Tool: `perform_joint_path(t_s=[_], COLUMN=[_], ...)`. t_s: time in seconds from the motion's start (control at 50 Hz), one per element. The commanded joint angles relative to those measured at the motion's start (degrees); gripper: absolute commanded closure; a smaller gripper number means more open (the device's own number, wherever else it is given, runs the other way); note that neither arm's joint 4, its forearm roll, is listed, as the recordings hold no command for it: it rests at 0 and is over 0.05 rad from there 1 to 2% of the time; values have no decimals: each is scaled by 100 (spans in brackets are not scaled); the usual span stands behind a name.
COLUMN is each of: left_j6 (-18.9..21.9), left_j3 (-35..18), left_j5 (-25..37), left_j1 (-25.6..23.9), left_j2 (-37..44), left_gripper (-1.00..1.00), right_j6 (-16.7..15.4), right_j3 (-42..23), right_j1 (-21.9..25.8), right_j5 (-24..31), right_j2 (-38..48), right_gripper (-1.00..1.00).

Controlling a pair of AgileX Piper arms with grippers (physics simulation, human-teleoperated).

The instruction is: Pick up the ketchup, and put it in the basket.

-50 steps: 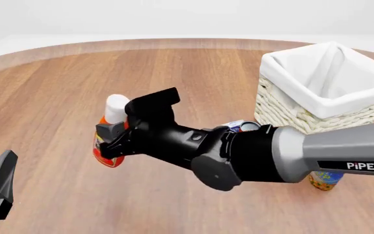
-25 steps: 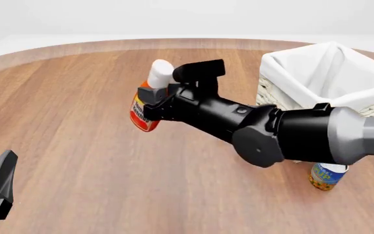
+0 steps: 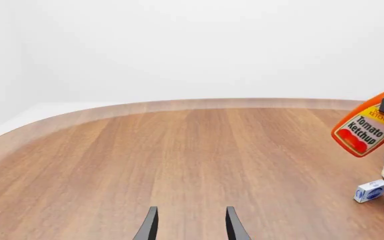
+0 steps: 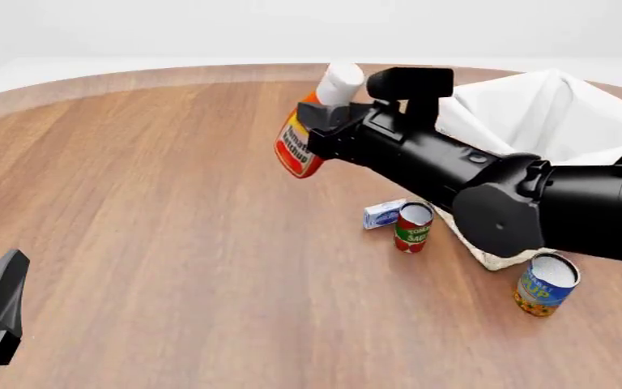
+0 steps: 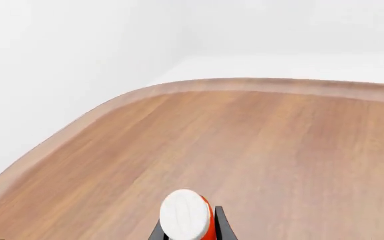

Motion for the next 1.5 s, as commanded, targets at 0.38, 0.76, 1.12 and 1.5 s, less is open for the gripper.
perform_joint_path(t_s=[0.38, 0.76, 1.12, 1.5], left_j6=[0, 0, 0, 0], left_j3=[0, 0, 0, 0], left_j5=[0, 0, 0, 0], left_j1=[0, 0, 0, 0], left_j2=[0, 0, 0, 0], left_gripper=[-100, -100, -100, -100], right_j6=[207, 533, 714, 602], right_j3=[547, 805, 1218, 1573], right_j1=[-997, -1596, -2303, -3247], right_j5=[-252, -333, -408, -239], right_j2=[-941, -1400, -2180, -2951], right_gripper=[100, 100, 100, 100])
